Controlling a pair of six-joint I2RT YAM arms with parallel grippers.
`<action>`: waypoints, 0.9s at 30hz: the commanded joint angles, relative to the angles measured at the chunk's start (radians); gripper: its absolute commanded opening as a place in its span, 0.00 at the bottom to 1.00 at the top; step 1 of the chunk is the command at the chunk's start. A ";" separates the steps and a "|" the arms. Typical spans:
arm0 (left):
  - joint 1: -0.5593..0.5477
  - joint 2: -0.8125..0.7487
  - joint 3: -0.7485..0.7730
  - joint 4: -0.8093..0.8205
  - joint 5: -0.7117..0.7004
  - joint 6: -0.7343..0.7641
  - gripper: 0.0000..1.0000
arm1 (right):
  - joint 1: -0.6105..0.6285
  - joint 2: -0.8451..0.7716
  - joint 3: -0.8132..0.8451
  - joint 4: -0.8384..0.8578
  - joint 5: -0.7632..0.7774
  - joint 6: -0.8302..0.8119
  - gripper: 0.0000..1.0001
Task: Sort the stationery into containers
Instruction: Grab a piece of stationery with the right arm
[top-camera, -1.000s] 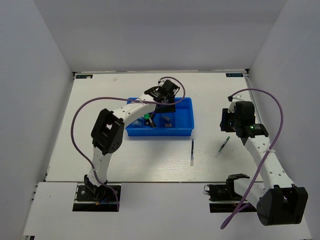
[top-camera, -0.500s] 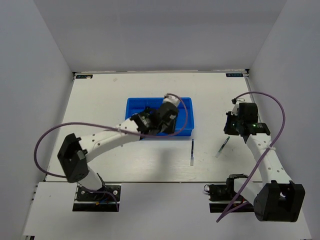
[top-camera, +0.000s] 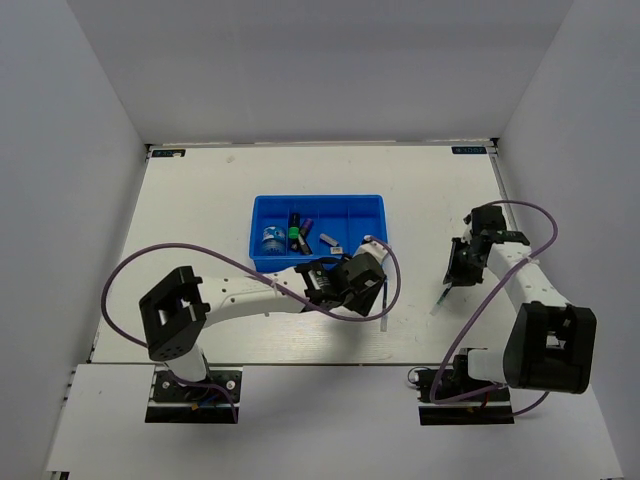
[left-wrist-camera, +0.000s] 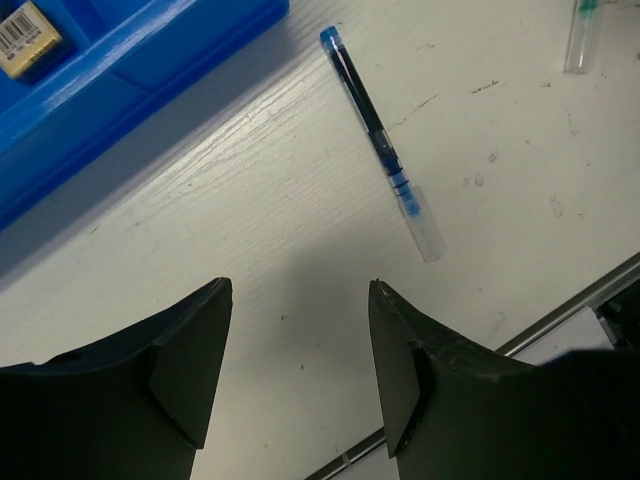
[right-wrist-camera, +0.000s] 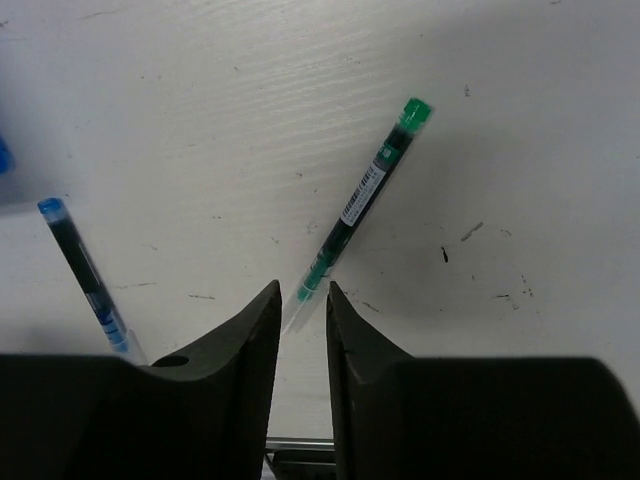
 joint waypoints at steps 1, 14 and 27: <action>0.003 -0.006 -0.002 0.062 0.025 -0.009 0.68 | -0.011 0.028 0.024 0.002 0.020 0.033 0.28; 0.014 0.027 -0.025 0.082 0.051 -0.028 0.68 | -0.011 0.172 0.030 0.066 0.086 0.061 0.28; 0.017 0.012 -0.065 0.088 0.048 -0.041 0.68 | -0.011 0.267 0.042 0.095 0.092 0.088 0.28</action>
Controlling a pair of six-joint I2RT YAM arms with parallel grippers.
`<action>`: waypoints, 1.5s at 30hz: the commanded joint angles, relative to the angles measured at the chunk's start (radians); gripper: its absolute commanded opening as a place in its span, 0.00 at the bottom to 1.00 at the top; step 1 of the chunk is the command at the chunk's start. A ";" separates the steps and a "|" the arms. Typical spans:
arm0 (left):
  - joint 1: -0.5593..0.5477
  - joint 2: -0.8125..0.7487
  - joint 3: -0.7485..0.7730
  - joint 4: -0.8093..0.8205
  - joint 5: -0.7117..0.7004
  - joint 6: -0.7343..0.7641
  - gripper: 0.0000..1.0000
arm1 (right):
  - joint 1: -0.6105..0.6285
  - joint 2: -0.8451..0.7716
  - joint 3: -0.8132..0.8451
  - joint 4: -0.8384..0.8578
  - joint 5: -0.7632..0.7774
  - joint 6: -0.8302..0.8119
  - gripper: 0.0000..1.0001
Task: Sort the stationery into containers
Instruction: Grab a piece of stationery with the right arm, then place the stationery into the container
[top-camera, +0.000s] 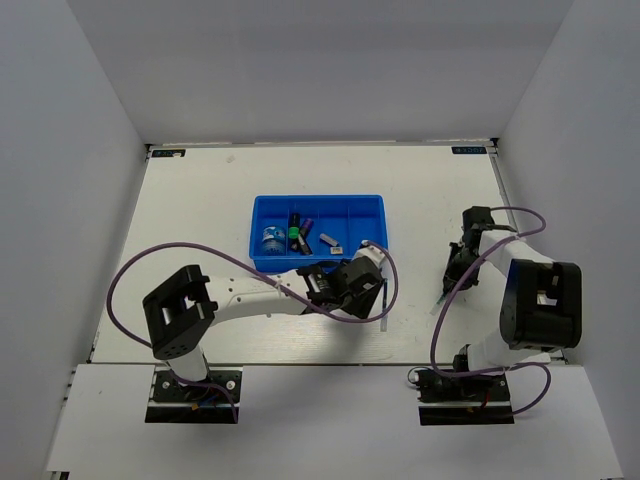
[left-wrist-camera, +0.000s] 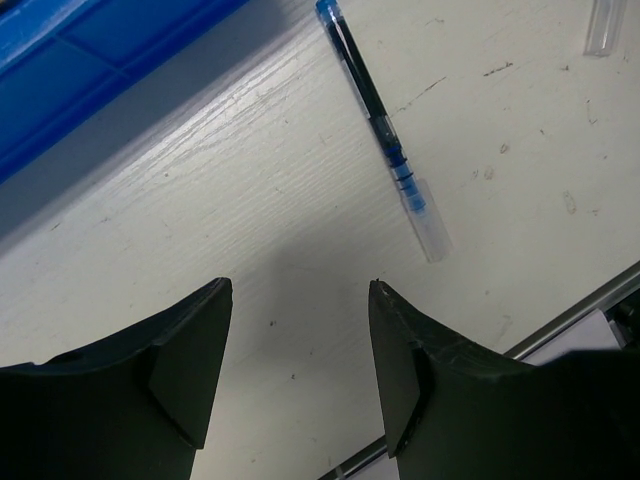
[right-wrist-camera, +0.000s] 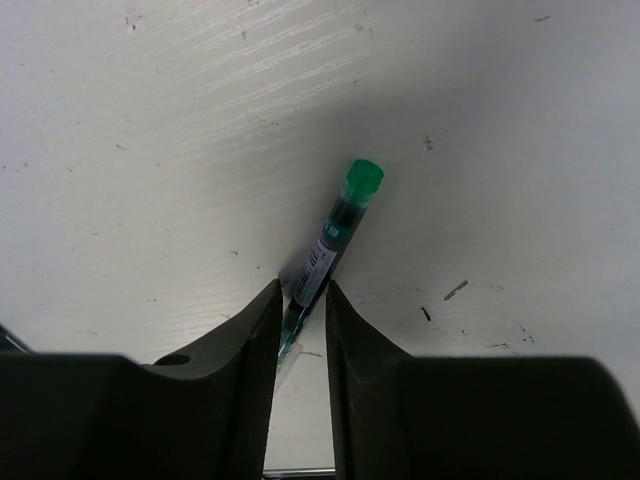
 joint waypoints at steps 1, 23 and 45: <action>0.006 -0.022 -0.019 0.023 0.006 -0.018 0.68 | -0.004 0.026 0.024 0.020 0.012 0.021 0.27; 0.006 -0.217 -0.088 -0.055 -0.089 -0.036 0.68 | 0.013 -0.198 0.159 0.055 -0.468 -0.166 0.00; -0.020 -0.295 -0.108 -0.167 -0.209 -0.133 0.68 | 0.362 0.282 0.633 0.235 -0.465 -0.096 0.16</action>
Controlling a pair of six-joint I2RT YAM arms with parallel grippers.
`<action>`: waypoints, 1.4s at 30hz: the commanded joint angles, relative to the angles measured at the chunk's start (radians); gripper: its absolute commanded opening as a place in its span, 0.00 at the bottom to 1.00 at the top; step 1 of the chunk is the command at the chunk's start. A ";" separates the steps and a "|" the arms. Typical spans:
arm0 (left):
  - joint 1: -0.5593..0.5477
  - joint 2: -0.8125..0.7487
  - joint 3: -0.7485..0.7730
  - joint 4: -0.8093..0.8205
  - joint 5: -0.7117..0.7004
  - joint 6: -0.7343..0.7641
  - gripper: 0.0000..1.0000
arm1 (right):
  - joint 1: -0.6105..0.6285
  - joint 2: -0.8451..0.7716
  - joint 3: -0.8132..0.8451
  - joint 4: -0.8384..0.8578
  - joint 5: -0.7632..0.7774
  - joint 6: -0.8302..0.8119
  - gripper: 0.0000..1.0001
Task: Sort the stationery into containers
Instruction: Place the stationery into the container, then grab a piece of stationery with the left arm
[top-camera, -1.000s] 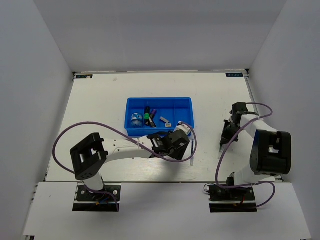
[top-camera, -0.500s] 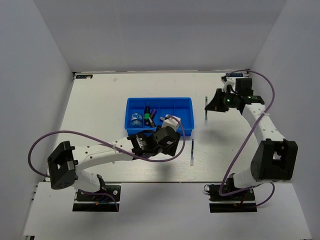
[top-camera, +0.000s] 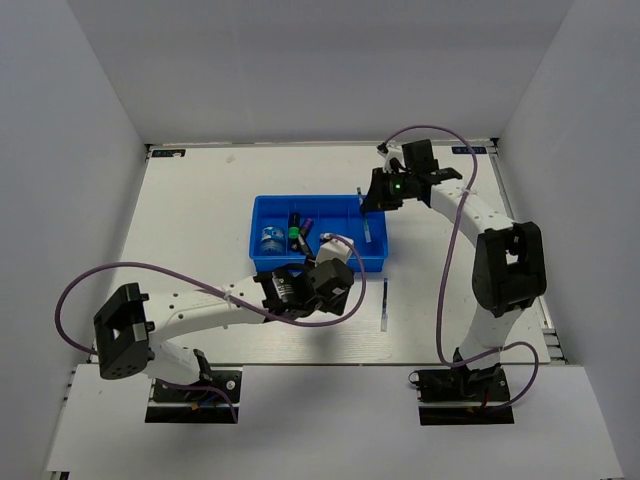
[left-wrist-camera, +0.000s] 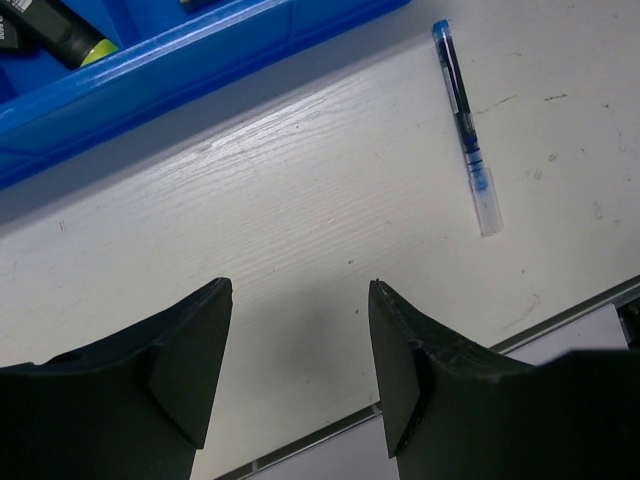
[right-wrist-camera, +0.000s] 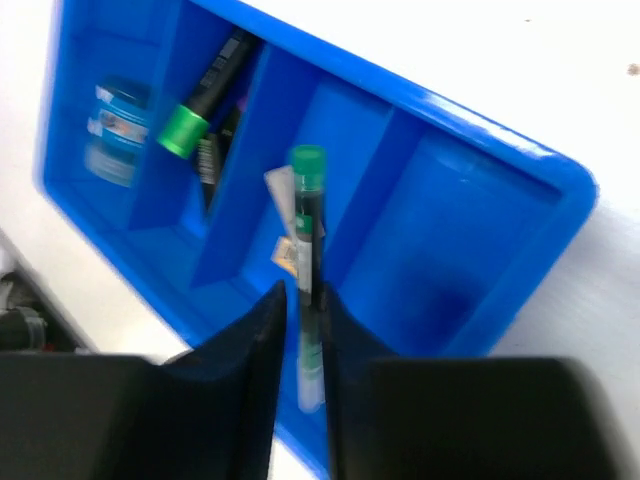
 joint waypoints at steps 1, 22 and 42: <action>-0.005 -0.009 0.003 -0.012 -0.028 -0.015 0.68 | 0.013 0.008 0.034 -0.014 0.120 -0.064 0.26; -0.019 0.356 0.299 0.140 0.138 -0.004 0.56 | -0.013 -0.456 -0.328 -0.138 0.642 -0.122 0.01; 0.001 0.704 0.566 -0.027 0.057 -0.263 0.50 | -0.198 -0.699 -0.583 -0.142 0.533 -0.096 0.06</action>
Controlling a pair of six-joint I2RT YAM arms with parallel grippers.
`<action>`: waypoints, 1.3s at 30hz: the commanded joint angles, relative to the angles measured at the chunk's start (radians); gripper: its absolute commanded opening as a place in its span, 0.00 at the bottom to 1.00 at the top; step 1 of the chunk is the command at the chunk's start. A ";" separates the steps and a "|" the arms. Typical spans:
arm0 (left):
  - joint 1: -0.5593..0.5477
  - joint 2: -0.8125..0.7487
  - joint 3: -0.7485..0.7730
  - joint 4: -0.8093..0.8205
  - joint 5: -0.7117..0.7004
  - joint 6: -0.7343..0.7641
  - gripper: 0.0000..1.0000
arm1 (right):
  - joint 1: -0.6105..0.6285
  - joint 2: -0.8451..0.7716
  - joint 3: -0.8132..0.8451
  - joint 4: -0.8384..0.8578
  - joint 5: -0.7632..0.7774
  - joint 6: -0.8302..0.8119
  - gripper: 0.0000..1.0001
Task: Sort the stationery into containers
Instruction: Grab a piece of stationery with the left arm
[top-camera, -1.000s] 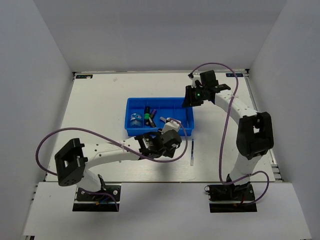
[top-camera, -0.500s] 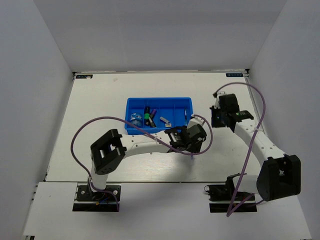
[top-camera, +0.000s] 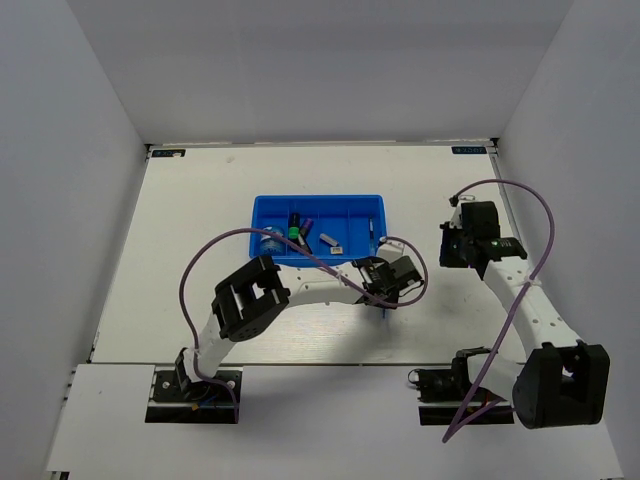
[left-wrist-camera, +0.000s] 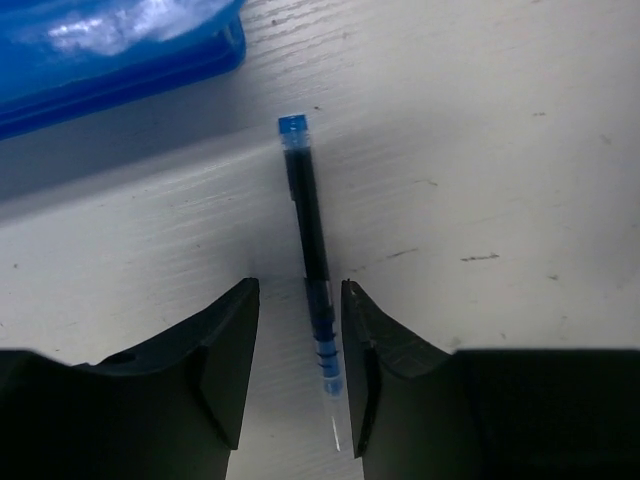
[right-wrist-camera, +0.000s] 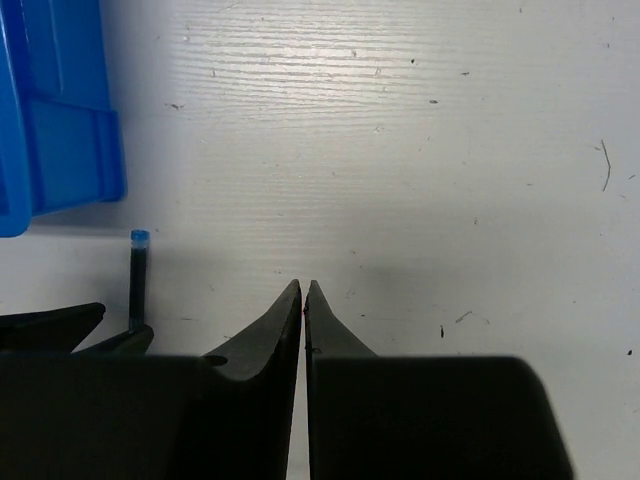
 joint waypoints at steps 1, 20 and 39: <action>0.007 0.007 0.047 -0.034 -0.034 -0.046 0.49 | -0.025 -0.016 0.018 0.022 -0.026 0.008 0.06; -0.023 0.143 0.103 -0.272 -0.082 -0.077 0.32 | -0.157 -0.043 0.016 0.000 -0.187 0.019 0.08; -0.036 -0.084 0.064 -0.294 -0.159 0.049 0.00 | -0.236 -0.058 0.018 -0.018 -0.299 0.020 0.55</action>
